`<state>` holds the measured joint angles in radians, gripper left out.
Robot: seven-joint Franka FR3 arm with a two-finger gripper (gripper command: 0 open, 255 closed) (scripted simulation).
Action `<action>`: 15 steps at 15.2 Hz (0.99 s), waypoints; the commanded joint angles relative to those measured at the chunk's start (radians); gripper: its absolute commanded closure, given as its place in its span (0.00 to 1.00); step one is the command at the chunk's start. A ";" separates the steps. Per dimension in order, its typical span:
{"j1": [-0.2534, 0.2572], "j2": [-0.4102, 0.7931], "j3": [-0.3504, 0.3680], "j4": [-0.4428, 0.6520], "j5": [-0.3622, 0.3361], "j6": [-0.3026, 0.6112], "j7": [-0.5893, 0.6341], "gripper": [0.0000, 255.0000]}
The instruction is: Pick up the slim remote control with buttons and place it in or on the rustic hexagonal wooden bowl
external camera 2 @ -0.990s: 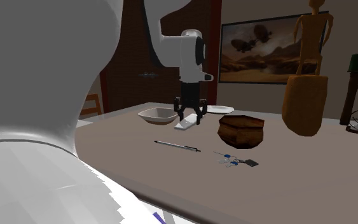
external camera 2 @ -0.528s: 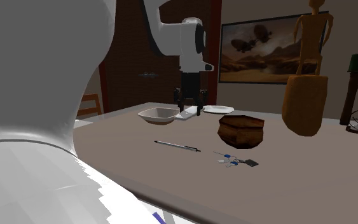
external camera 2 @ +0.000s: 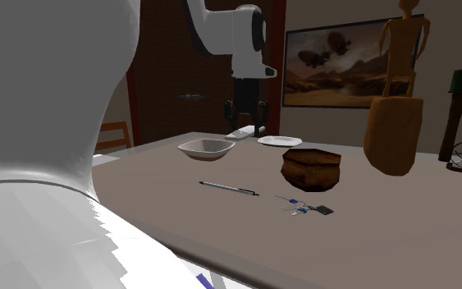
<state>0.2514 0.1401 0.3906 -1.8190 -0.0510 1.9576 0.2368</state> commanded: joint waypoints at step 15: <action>-0.121 -0.087 -0.092 -0.010 0.043 -0.070 -0.227 1.00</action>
<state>0.1452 0.0584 0.3114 -1.8257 -0.0111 1.8890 0.0402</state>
